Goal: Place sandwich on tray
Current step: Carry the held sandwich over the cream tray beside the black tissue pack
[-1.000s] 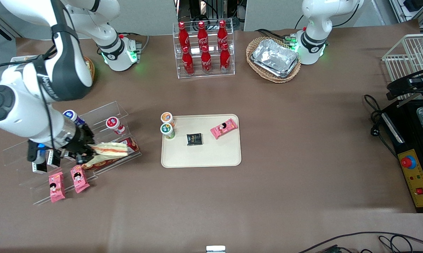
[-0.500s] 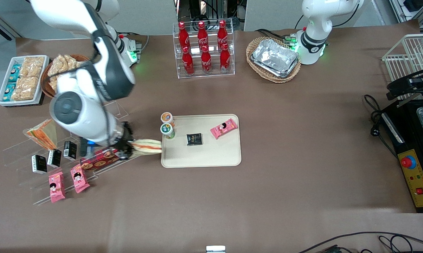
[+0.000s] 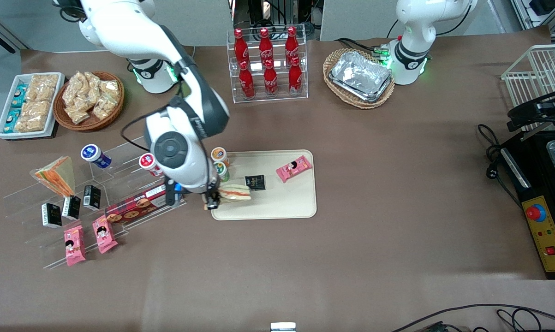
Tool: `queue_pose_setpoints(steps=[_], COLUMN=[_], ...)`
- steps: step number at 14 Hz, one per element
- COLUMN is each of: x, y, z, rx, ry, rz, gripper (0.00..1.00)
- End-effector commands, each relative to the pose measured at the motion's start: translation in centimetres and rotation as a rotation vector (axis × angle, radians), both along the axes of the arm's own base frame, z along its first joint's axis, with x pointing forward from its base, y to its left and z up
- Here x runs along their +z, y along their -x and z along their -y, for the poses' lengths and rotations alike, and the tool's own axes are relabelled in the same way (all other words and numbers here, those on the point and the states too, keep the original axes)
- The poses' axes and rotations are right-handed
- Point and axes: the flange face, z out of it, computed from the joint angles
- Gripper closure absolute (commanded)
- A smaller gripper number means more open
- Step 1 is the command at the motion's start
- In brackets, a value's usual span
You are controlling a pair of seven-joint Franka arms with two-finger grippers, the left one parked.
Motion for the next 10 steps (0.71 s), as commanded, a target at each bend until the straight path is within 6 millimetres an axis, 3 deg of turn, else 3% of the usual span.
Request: queue_pose_setpoints(steps=[1,5,10], x=[-2.8,-6.4,-10.6], y=[0.3,0.7,1.6], z=[-3.3,-6.1,-8.1], rx=[-0.052,-0.097,-0.155], ry=[-0.008,-0.022,-0.008], rz=[0.038,0.094,0.109], gripper=[0.92,0.92,0.92])
